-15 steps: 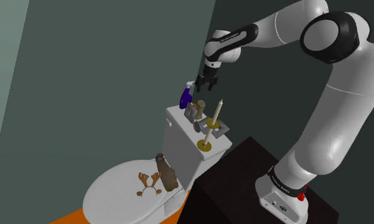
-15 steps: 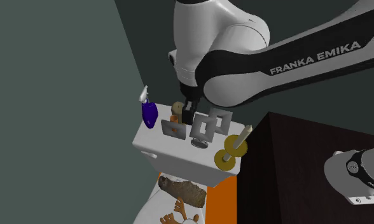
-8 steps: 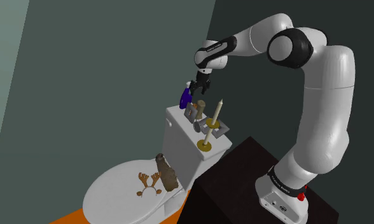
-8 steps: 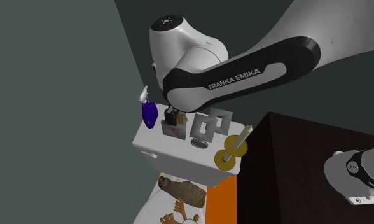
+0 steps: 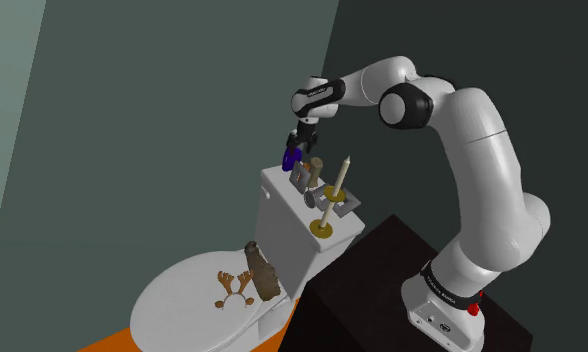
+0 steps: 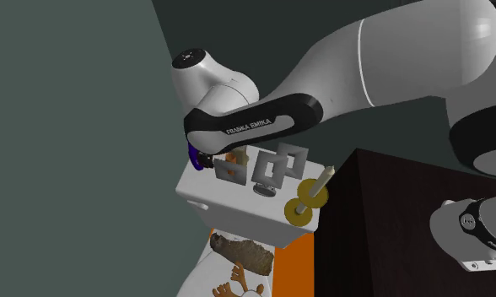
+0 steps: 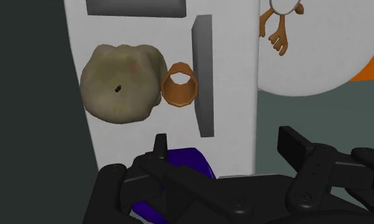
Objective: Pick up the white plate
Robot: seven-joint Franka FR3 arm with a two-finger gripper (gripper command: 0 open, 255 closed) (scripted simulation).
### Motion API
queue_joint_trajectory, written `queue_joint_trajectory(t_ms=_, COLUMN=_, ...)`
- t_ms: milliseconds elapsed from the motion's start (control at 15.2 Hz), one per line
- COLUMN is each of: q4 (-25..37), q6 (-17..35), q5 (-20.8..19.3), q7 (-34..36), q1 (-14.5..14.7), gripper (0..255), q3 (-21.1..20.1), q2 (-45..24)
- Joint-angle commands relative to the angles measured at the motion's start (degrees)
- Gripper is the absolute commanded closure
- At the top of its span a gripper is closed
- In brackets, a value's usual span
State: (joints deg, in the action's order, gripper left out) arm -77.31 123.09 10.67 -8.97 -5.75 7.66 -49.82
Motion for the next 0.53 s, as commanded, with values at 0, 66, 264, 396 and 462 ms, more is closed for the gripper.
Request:
queue_joint_trajectory(t_ms=0, q4=3.1, q6=-0.27, q5=0.09, q7=-0.08, q1=-0.43, gripper=0, q3=-0.15, q2=-2.89)
queue_joint_trajectory(t_ms=66, q4=3.22, q6=0.13, q5=0.14, q7=-0.12, q1=-0.46, gripper=0, q3=-0.2, q2=-3.42)
queue_joint_trajectory(t_ms=264, q4=3.7, q6=1.28, q5=0.29, q7=-0.23, q1=-0.57, gripper=0, q3=-0.36, q2=-5.05)
queue_joint_trajectory(t_ms=396, q4=4.11, q6=2.01, q5=0.39, q7=-0.3, q1=-0.64, gripper=0, q3=-0.47, q2=-6.18)
queue_joint_trajectory(t_ms=462, q4=4.22, q6=2.22, q5=0.42, q7=-0.32, q1=-0.67, gripper=0, q3=-0.5, q2=-6.5)
